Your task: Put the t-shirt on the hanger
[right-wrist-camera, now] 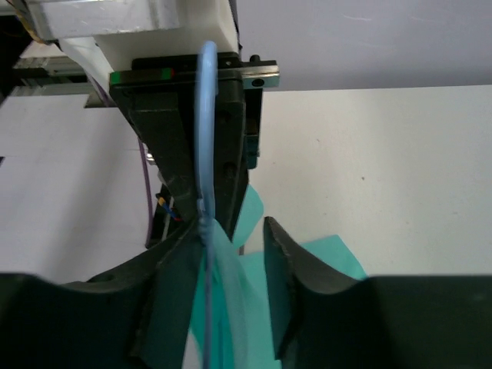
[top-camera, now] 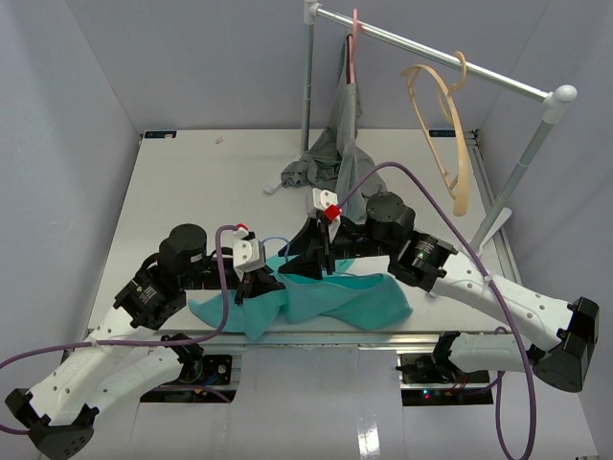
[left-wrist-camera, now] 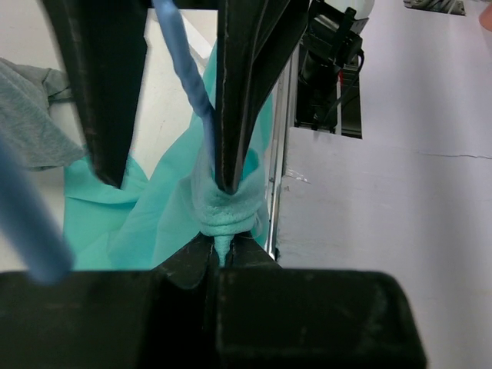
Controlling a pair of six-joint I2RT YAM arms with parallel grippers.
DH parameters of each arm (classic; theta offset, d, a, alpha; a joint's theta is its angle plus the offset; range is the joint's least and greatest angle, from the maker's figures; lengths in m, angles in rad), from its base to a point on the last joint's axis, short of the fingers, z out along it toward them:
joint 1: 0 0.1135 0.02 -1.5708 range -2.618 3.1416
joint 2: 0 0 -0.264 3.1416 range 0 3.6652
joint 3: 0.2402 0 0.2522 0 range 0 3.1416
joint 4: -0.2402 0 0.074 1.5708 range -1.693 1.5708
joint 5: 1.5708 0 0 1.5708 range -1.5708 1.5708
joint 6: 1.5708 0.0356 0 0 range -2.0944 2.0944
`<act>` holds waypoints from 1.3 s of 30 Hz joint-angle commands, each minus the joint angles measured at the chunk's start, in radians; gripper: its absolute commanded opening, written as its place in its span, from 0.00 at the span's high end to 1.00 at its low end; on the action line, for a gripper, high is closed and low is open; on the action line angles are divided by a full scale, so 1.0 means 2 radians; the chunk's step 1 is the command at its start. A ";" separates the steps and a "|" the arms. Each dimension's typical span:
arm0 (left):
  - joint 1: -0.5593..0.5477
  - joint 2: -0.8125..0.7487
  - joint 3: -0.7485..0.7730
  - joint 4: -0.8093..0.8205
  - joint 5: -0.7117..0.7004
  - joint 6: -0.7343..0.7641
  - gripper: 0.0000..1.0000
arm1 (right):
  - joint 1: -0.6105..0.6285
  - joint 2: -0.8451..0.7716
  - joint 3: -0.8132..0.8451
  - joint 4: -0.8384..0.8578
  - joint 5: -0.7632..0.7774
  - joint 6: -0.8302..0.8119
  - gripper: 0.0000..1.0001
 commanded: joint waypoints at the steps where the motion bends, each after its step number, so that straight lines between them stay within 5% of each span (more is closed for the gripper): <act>1: -0.004 -0.010 0.002 0.029 0.022 -0.010 1.00 | -0.001 -0.009 -0.013 0.099 0.031 0.026 0.86; 14: -0.003 -0.052 0.058 -0.018 -0.101 -0.051 0.96 | -0.010 -0.111 -0.057 0.025 0.105 0.006 0.92; 27: -0.004 -0.080 0.065 -0.024 -0.106 -0.050 0.83 | -0.015 -0.145 -0.052 -0.006 0.116 -0.001 0.92; 33: -0.004 -0.079 0.063 -0.031 -0.114 -0.045 0.86 | -0.015 -0.144 -0.053 -0.008 0.123 -0.003 0.92; 39: -0.004 -0.077 0.076 -0.044 -0.179 -0.048 0.70 | -0.017 -0.164 -0.059 -0.024 0.152 -0.003 0.92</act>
